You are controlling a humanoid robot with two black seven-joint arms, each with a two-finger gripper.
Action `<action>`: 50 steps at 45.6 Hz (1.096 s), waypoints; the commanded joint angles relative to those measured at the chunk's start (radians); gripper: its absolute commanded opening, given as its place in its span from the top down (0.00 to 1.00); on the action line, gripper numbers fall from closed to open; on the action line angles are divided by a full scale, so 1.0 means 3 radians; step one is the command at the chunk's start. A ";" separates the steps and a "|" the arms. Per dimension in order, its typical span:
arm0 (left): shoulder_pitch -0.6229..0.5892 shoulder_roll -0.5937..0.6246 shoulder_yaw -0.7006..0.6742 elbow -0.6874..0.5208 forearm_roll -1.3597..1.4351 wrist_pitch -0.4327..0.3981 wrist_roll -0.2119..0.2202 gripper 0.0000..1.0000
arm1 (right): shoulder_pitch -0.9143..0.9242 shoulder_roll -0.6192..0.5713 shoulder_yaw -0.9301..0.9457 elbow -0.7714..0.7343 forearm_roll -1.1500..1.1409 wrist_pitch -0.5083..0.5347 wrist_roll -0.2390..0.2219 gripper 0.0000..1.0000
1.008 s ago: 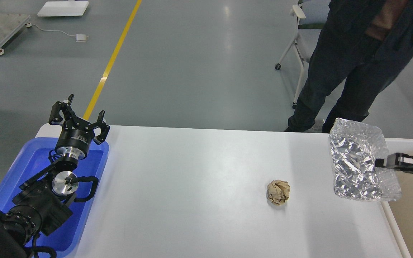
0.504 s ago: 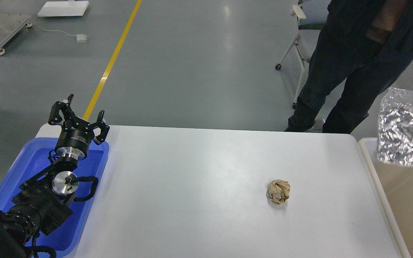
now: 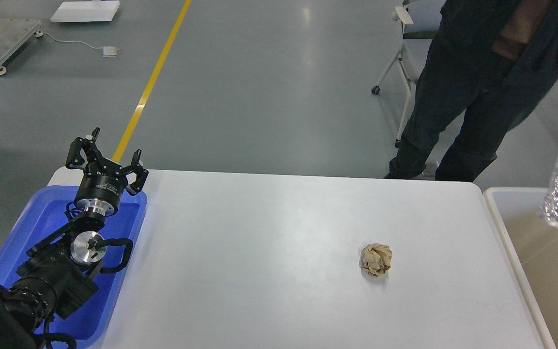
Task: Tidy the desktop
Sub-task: 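Release the foil bag into the white bin with the right gripper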
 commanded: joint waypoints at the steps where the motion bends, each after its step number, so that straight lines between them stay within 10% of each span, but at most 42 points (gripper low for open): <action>1: 0.0000 0.0000 0.0003 0.0000 0.0000 0.0000 0.0000 0.00 | -0.0522 0.0382 0.0265 -0.0483 0.0830 -0.0057 -0.0243 1.00; 20: 0.0000 0.0000 0.0003 0.0000 0.0000 0.0000 0.0000 0.00 | -0.0849 0.0592 0.0725 -0.0509 0.1925 -0.0119 -0.0883 1.00; 43: 0.0000 0.0000 0.0003 0.0000 0.0000 0.0005 0.0000 0.00 | -0.1202 0.1006 0.0935 -0.0739 0.1925 -0.0252 -0.0919 1.00; 50: 0.0000 0.0000 0.0003 0.0000 0.0000 0.0005 0.0000 0.00 | -0.1217 0.1042 0.0945 -0.0780 0.1930 -0.0246 -0.0919 0.59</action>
